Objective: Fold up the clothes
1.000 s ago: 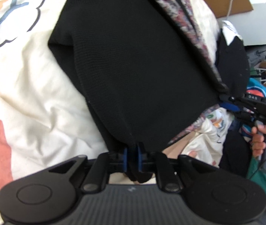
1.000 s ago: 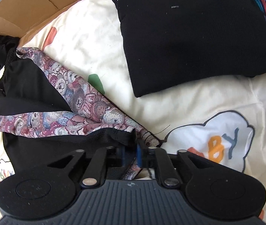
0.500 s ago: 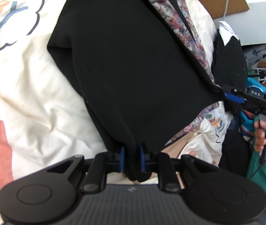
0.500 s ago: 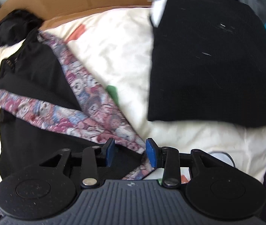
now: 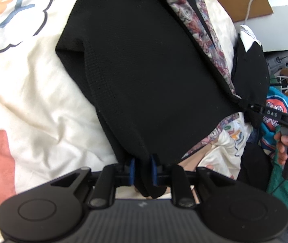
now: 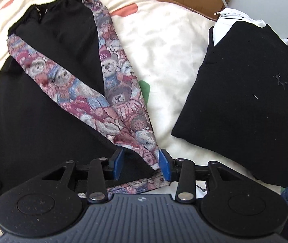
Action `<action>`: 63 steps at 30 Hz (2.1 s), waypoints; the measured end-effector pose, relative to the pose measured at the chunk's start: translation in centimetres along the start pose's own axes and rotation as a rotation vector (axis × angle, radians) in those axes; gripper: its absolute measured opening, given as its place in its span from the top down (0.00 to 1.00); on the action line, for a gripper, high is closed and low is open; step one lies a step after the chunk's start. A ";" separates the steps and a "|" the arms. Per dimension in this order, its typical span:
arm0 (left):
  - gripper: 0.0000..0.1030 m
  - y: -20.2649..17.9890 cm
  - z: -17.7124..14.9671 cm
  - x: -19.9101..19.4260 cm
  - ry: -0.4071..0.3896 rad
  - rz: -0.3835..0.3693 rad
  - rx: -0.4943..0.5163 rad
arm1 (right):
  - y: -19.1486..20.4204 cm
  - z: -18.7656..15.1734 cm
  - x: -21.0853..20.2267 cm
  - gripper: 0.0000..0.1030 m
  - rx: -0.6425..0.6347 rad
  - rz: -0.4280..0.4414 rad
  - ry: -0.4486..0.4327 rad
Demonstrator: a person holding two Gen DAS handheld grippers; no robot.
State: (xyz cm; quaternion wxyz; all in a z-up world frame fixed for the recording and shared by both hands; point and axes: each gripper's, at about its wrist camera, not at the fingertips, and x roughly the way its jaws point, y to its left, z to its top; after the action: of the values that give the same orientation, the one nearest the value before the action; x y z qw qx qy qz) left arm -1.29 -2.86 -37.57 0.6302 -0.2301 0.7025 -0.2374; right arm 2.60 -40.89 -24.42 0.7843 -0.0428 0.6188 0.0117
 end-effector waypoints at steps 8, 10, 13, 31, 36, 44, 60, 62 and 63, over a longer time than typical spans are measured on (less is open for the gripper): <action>0.84 0.1 -0.4 0.2 -0.006 -0.018 -0.004 | 0.8 -0.1 0.9 0.59 -0.072 -0.015 0.017; 0.92 0.2 -0.4 0.2 -0.004 -0.021 -0.005 | 1.0 -0.1 1.0 0.63 -0.076 -0.022 0.020; 0.97 0.2 -0.4 0.0 -0.003 -0.027 -0.008 | 1.2 0.0 1.0 0.86 -0.079 -0.020 0.027; 0.99 0.2 -0.1 -0.7 0.072 0.013 0.023 | -2.6 -0.7 0.4 0.93 0.150 -0.065 0.128; 0.99 -0.4 -0.2 0.4 0.103 0.089 0.097 | -2.9 -1.3 1.5 0.93 0.168 -0.068 0.170; 0.88 -0.1 -0.2 1.1 0.090 0.091 0.069 | -2.8 -1.3 2.2 0.88 0.178 -0.060 0.129; 0.64 -0.3 1.4 -3.5 0.013 0.133 0.061 | -1.5 0.9 -2.5 0.50 0.182 -0.048 0.129; 0.64 -0.8 2.0 -4.8 -0.012 0.138 0.069 | -0.5 2.1 -4.1 0.50 0.126 -0.035 0.119; 0.63 -1.3 2.3 -5.4 -0.023 0.139 0.074 | -0.1 2.7 -5.0 0.50 0.103 -0.027 0.112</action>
State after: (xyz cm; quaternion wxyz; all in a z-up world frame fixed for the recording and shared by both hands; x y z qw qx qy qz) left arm 1.54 -0.59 -32.81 0.6612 -0.1601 0.7002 -0.2165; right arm 4.03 -40.60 -18.97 0.7498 -0.0113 0.6608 -0.0333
